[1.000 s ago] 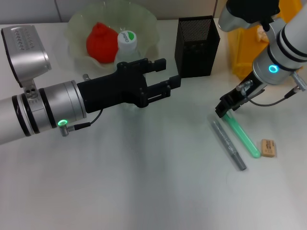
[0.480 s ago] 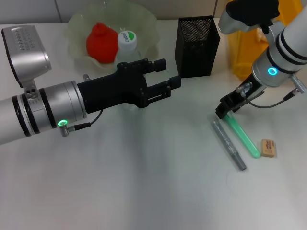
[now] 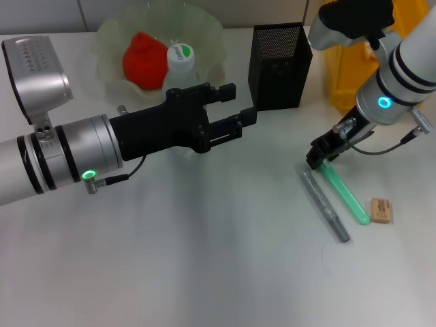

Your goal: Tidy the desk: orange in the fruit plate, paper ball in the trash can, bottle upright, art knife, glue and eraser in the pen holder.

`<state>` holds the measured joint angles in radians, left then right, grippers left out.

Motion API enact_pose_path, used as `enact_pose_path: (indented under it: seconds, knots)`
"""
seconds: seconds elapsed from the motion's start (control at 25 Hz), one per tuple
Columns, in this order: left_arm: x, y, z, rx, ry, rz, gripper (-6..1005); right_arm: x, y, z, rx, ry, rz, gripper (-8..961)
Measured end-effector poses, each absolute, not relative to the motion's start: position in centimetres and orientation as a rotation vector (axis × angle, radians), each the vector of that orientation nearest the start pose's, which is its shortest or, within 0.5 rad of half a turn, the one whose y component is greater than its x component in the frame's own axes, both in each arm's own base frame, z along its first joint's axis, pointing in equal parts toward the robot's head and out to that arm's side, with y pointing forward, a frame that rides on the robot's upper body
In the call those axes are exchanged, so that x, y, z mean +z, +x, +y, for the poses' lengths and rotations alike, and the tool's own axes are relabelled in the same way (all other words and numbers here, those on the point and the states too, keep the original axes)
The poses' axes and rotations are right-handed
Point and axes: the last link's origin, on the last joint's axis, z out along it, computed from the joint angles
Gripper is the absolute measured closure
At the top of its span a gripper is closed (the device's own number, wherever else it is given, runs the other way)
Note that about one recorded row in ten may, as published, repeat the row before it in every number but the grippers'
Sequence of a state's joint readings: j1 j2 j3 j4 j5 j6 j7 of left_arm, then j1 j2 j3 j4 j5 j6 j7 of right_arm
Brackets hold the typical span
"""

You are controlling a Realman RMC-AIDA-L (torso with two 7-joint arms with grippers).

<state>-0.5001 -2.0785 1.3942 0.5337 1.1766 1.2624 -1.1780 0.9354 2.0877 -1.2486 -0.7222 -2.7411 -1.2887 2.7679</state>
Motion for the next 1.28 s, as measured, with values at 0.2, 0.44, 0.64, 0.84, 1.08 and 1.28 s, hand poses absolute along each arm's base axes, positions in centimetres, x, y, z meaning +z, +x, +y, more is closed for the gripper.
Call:
enact_pose_path:
  seconds: [0.2, 0.44, 0.64, 0.84, 1.08, 1.28]
  knots:
    - [-5.93, -21.01, 33.58, -0.989, -2.62, -0.518, 394, -4.56, 19.72, 40.75, -0.569, -2.344, 1.281, 582]
    - [-5.94, -21.01, 33.58, -0.989, -2.62, -0.518, 395, -4.56, 19.78, 40.76, -0.569, -2.343, 1.282, 655]
    - [-5.93, -21.01, 33.59, -0.989, -2.62, -0.518, 395, -4.58, 19.87, 40.79, -0.569, -2.34, 1.28, 701]
    - [-5.84, -20.94, 33.66, -0.999, -2.612, -0.521, 394, -4.6, 19.88, 40.8, -0.569, -2.34, 1.278, 721]
    - [-5.85, -20.96, 33.65, -0.998, -2.612, -0.523, 394, -4.42, 20.07, 40.84, -0.558, -2.332, 1.29, 744]
    - [-5.86, -20.97, 33.64, -0.998, -2.611, -0.524, 395, -3.88, 19.79, 40.72, -0.494, -2.351, 1.299, 761]
